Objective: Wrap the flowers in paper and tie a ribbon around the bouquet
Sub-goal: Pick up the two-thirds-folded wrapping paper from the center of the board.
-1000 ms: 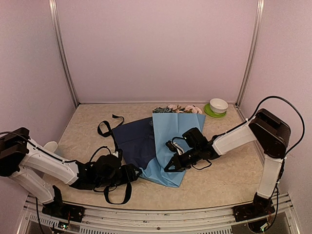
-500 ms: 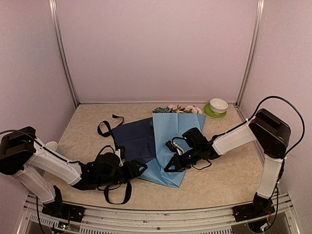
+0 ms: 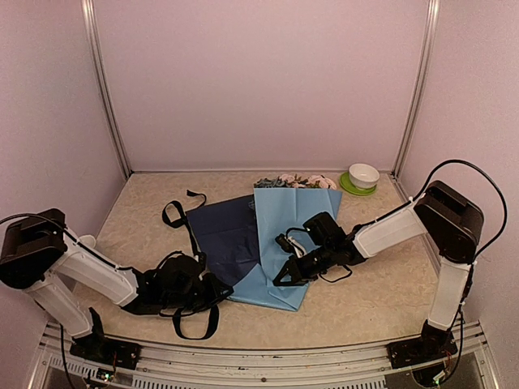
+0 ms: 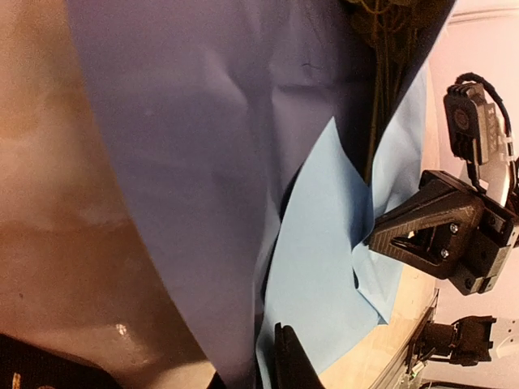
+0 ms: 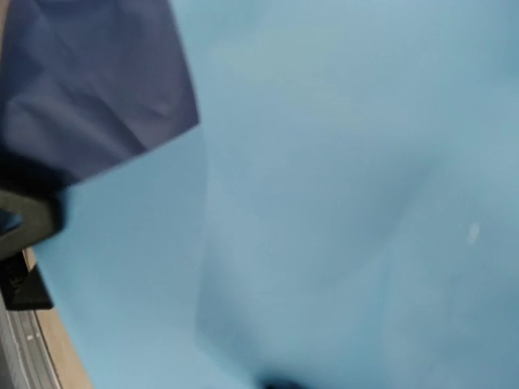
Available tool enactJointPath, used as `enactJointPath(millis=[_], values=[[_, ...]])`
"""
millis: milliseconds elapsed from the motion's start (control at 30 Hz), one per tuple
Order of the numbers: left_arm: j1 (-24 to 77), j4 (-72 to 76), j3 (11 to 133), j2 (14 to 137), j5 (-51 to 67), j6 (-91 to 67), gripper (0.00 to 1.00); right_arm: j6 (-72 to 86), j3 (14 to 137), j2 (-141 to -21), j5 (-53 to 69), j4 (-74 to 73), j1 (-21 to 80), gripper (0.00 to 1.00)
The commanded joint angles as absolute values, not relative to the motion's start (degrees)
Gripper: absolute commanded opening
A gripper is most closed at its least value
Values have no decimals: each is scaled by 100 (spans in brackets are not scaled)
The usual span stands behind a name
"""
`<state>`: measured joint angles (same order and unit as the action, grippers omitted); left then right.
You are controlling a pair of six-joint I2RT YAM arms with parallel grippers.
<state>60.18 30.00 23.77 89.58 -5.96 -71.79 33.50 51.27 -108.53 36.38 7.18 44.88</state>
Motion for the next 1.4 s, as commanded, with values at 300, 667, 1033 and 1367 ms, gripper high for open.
enactJointPath(millis=[300, 667, 1033, 1367], values=[[6064, 2272, 2288, 8668, -710, -7055, 38, 3220, 4997, -10922, 3360, 282, 4532, 0], [6128, 2042, 2693, 8872, -616, -6797, 15, 2450, 5327, -10793, 3560, -111, 4948, 0], [6766, -48, 4407, 9252, -1719, -5673, 0, 3292, 4822, -11056, 3305, 308, 4737, 0], [7607, -2785, 7583, 11032, -3007, -4318, 0, 3725, 4597, -11161, 3691, 1017, 4649, 0]])
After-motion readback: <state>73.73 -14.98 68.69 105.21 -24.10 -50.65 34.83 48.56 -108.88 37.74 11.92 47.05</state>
